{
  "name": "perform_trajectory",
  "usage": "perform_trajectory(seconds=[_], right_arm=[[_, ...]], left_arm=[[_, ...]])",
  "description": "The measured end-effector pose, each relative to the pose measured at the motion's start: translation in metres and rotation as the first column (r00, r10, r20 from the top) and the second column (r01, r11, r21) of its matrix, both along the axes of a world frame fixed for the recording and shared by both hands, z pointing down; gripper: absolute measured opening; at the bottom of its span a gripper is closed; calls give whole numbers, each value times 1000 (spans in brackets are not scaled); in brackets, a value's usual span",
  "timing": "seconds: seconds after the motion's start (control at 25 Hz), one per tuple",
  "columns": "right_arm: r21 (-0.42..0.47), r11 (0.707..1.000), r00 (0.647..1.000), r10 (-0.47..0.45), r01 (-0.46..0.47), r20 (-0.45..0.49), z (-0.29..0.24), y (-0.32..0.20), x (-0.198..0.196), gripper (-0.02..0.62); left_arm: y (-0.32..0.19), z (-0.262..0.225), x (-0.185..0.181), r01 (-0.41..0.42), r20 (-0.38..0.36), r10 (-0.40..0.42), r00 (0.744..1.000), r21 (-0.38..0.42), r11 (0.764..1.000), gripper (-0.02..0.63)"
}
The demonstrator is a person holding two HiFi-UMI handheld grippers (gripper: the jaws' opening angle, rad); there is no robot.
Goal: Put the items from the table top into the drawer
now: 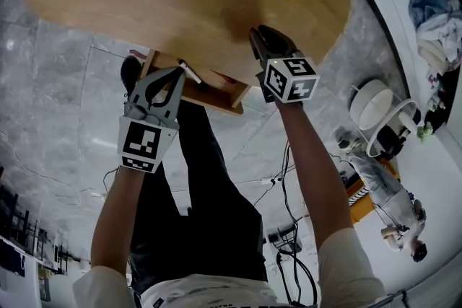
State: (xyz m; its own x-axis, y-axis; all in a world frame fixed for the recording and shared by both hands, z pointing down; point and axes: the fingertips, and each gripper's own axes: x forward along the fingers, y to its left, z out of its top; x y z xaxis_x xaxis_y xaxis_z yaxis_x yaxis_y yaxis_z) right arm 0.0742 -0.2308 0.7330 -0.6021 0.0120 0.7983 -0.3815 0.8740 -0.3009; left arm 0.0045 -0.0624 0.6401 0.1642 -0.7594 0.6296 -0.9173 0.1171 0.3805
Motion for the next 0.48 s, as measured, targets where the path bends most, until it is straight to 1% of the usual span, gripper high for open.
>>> perform_trajectory(seconds=[0.16, 0.32, 0.4, 0.48], right_arm=[[32, 999, 999, 45, -44, -20, 6, -47, -9, 106], [80, 990, 992, 118, -115, -45, 13, -84, -17, 107], [115, 979, 983, 175, -167, -63, 15, -102, -17, 114], [143, 959, 963, 258, -245, -82, 17, -120, -15, 127]], left_arm=[[-7, 5, -4, 20, -6, -20, 1000, -11, 1000, 21], [-8, 9, -13, 36, -6, -36, 999, -25, 999, 21], [-9, 10, -17, 45, -5, -45, 999, -30, 999, 21], [-11, 11, -20, 55, -5, -55, 998, -33, 998, 21]])
